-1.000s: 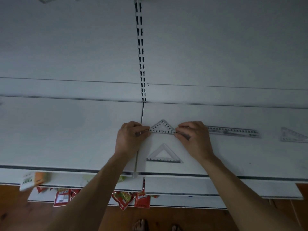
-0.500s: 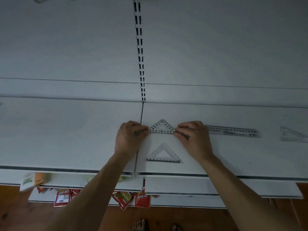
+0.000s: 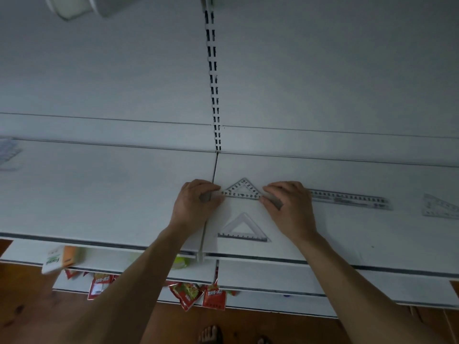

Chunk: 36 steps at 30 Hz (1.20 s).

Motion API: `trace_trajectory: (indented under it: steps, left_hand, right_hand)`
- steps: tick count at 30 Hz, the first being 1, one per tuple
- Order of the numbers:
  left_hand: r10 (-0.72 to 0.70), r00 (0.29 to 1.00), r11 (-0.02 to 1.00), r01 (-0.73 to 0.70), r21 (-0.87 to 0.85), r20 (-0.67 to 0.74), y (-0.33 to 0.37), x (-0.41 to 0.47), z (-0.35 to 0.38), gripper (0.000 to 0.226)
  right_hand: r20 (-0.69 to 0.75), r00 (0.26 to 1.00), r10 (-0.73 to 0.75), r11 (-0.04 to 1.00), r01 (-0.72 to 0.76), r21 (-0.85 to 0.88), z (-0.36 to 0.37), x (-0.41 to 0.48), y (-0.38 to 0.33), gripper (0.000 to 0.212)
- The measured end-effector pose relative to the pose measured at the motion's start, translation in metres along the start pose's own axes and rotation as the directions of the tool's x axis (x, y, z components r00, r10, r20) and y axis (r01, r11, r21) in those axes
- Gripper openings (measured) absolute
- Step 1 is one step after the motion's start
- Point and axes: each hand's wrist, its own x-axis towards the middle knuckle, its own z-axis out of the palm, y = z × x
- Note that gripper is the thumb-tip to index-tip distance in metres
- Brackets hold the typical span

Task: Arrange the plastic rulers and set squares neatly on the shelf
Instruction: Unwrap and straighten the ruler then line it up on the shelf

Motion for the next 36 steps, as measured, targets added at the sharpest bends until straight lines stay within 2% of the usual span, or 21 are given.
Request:
trace_trajectory:
  steps: [4, 8, 11, 14, 18, 23, 28, 36]
  left_hand:
    - [-0.106, 0.994, 0.989, 0.103, -0.103, -0.024, 0.013, -0.015, -0.011, 0.023]
    - [-0.055, 0.993, 0.996, 0.061, 0.058, -0.100, 0.017, -0.047, -0.028, 0.025]
    - [-0.070, 0.989, 0.977, 0.094, 0.191, -0.131, 0.018, -0.071, -0.047, 0.030]
    - [-0.039, 0.992, 0.932, 0.079, 0.354, -0.119, 0.014, -0.087, -0.071, 0.033]
    - [-0.030, 0.994, 0.880, 0.076, 0.469, -0.104, 0.004, -0.105, -0.110, 0.035]
    - [-0.036, 0.987, 0.851, 0.111, 0.514, -0.153, -0.028, -0.135, -0.184, 0.037]
    - [-0.076, 0.961, 0.837, 0.206, 0.507, -0.264, -0.081, -0.182, -0.268, 0.040]
    - [-0.211, 0.916, 0.771, 0.370, 0.518, -0.340, -0.159, -0.242, -0.367, 0.042]
  right_hand:
    - [-0.024, 0.999, -0.023, 0.998, 0.024, 0.053, -0.003, -0.001, 0.001, 0.026]
    - [-0.030, 0.998, -0.063, 0.992, 0.066, 0.108, -0.006, 0.000, 0.003, 0.026]
    - [-0.032, 0.996, -0.084, 0.989, 0.087, 0.118, -0.013, 0.004, -0.005, 0.029]
    - [0.037, 0.996, -0.081, 0.976, 0.071, 0.206, -0.019, 0.013, -0.035, 0.029]
    - [0.278, 0.958, -0.069, 0.955, -0.017, 0.296, -0.014, 0.024, -0.096, 0.039]
    - [0.393, 0.913, -0.108, 0.949, -0.022, 0.314, 0.006, 0.029, -0.188, 0.043]
    - [0.453, 0.871, -0.191, 0.945, 0.038, 0.325, 0.043, 0.020, -0.307, 0.045]
    - [0.486, 0.818, -0.308, 0.925, 0.138, 0.354, 0.096, 0.001, -0.460, 0.044]
